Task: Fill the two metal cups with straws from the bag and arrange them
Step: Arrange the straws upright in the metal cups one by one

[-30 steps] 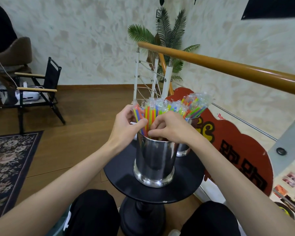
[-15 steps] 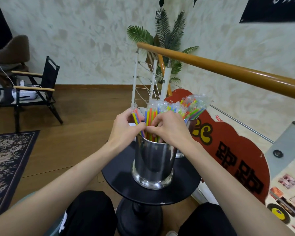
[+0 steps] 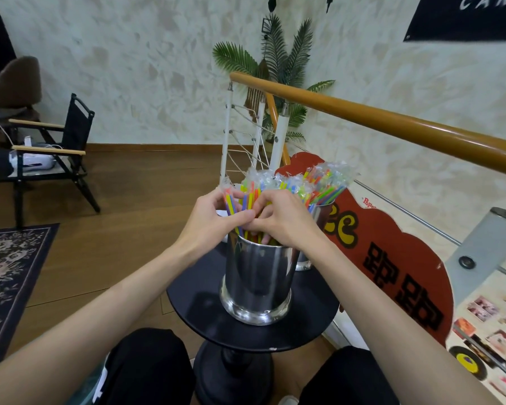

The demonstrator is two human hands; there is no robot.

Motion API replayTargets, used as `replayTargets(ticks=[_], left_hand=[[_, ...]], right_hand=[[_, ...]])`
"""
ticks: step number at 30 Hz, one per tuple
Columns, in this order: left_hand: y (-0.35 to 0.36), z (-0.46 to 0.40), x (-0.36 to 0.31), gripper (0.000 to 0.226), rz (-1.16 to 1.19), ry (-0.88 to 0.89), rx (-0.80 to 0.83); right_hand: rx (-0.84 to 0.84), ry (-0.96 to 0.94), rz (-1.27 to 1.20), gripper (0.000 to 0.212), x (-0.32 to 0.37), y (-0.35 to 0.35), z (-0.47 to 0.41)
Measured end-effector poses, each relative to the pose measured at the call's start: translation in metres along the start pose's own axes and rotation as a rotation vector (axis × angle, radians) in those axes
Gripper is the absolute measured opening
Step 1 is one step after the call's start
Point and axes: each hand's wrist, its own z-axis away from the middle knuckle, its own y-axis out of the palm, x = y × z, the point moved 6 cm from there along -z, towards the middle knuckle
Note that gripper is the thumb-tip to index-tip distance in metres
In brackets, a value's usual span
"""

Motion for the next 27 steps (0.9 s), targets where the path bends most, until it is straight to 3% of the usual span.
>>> replayTargets(ticks=[17, 21, 25, 27], left_hand=[[-0.002, 0.000, -0.002, 0.005, 0.014, -0.042, 0.019], [0.000, -0.001, -0.002, 0.005, 0.047, -0.044, -0.004], [0.000, -0.005, 0.001, 0.013, 0.030, -0.059, -0.024], [-0.001, -0.005, 0.000, 0.018, 0.023, -0.063, -0.030]], right_hand=[[-0.074, 0.027, -0.172, 0.018, 0.003, -0.012, 0.011], [-0.221, -0.104, -0.143, 0.022, 0.013, -0.029, 0.019], [-0.345, -0.279, -0.058, 0.009, 0.022, -0.050, 0.021], [-0.378, -0.315, -0.016, 0.016, 0.024, -0.060, 0.020]])
